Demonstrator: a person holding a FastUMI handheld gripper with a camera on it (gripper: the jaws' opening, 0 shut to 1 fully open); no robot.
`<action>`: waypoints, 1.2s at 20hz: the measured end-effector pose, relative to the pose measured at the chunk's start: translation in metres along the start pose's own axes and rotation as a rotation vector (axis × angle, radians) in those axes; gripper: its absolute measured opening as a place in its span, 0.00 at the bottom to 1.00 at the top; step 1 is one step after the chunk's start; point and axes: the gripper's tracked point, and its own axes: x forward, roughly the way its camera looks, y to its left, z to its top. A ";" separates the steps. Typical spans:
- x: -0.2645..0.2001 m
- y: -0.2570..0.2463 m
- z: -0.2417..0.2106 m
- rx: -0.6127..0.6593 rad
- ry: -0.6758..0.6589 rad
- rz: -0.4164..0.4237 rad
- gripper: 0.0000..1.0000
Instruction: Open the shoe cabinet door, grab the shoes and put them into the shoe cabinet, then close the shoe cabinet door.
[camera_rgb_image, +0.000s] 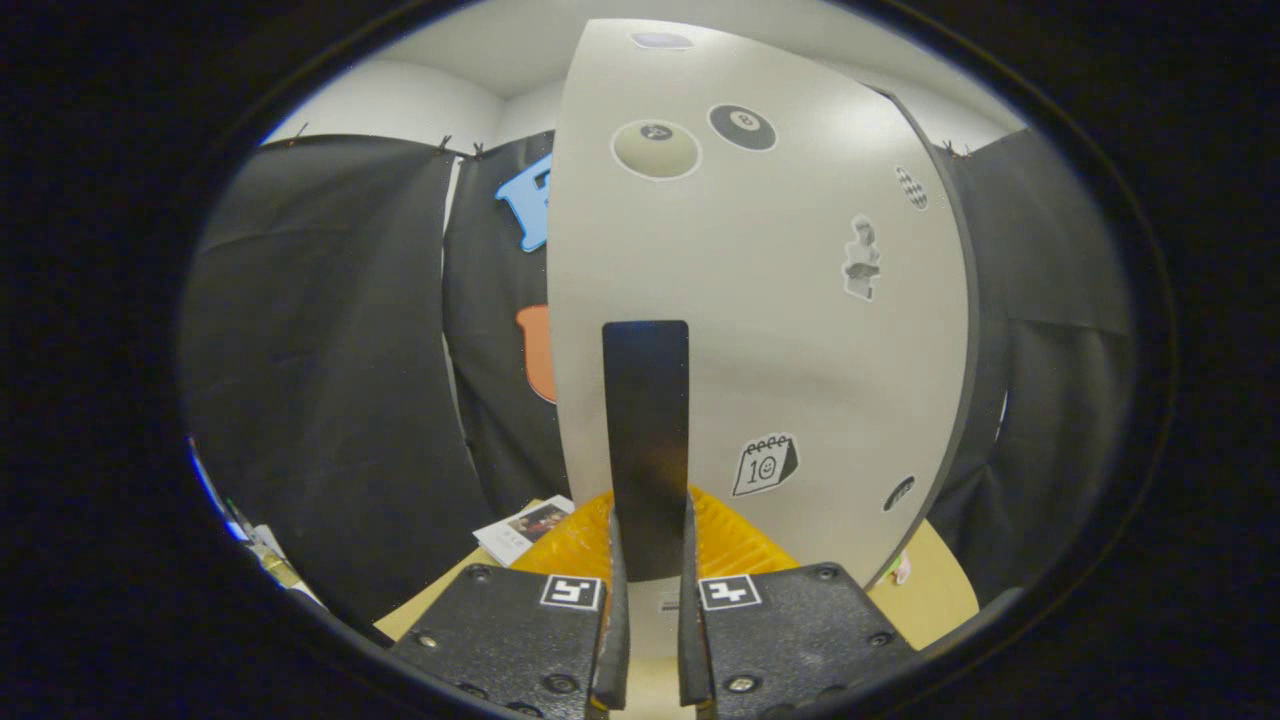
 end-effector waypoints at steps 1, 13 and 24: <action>-0.010 -0.003 -0.001 0.000 -0.001 0.007 0.22; -0.117 -0.072 -0.024 0.000 -0.008 0.062 0.22; -0.189 -0.170 -0.033 0.060 0.014 -0.007 0.13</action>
